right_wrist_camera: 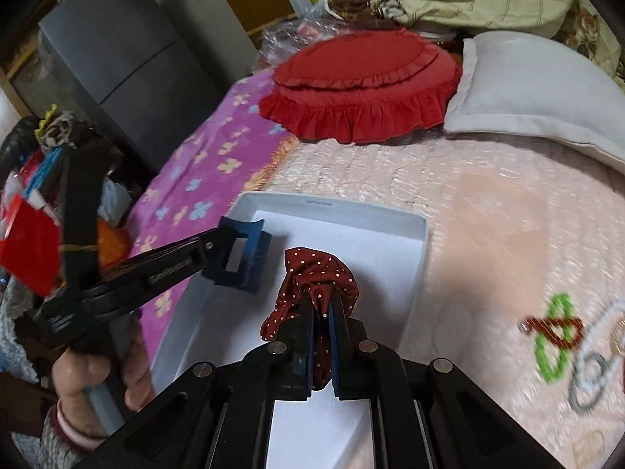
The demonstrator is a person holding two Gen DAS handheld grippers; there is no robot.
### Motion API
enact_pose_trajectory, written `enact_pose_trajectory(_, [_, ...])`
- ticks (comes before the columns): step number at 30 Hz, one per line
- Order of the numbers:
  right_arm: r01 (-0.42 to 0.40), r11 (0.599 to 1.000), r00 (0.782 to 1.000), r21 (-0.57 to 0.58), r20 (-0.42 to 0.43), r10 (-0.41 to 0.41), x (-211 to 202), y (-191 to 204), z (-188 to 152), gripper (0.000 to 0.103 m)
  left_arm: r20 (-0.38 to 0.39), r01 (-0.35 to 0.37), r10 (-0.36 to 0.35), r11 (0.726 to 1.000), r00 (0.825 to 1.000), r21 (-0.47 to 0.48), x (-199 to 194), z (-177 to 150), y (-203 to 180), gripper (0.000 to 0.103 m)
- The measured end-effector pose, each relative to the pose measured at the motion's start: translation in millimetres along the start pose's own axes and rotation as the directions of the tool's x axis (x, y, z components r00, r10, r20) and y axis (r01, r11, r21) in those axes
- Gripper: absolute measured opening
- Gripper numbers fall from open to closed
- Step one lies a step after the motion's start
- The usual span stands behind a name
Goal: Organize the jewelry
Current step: 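Carry the clip and bow into the white tray and open both tools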
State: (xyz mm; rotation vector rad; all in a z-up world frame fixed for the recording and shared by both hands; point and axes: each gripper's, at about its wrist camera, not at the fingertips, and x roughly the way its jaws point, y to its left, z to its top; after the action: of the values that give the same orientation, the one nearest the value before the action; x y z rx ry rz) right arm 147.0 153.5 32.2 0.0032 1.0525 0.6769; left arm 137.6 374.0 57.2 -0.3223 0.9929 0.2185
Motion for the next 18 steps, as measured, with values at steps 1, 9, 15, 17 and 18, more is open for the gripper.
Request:
enact_pose_trajectory(1, [0.005,1.000,1.000,-0.001,0.000,-0.005,5,-1,3,0.006,0.001,-0.004,0.004,1.000,1.000,-0.001,2,2,1,0.013])
enact_pose_trajectory(9, [0.082,0.996,0.997,-0.039,-0.005,-0.082,30,-4,12,0.011,-0.013,0.036,-0.037,0.998,0.999,-0.058,17,5,15,0.019])
enact_pose_trajectory(15, [0.108,0.992,0.993,-0.064,0.062,-0.104,15,-1,10,0.052,0.047,0.105,-0.102,0.992,0.994,-0.066,-5,0,16,0.042])
enact_pose_trajectory(17, [0.115,0.991,0.991,-0.063,0.070,-0.110,6,0,8,0.052,0.053,0.101,-0.097,0.992,0.994,-0.069,-16,-2,16,0.042])
enact_pose_trajectory(18, [0.117,0.991,0.991,-0.060,0.075,-0.113,-1,0,6,0.052,0.061,0.105,-0.101,0.992,0.993,-0.073,-23,-4,16,0.042])
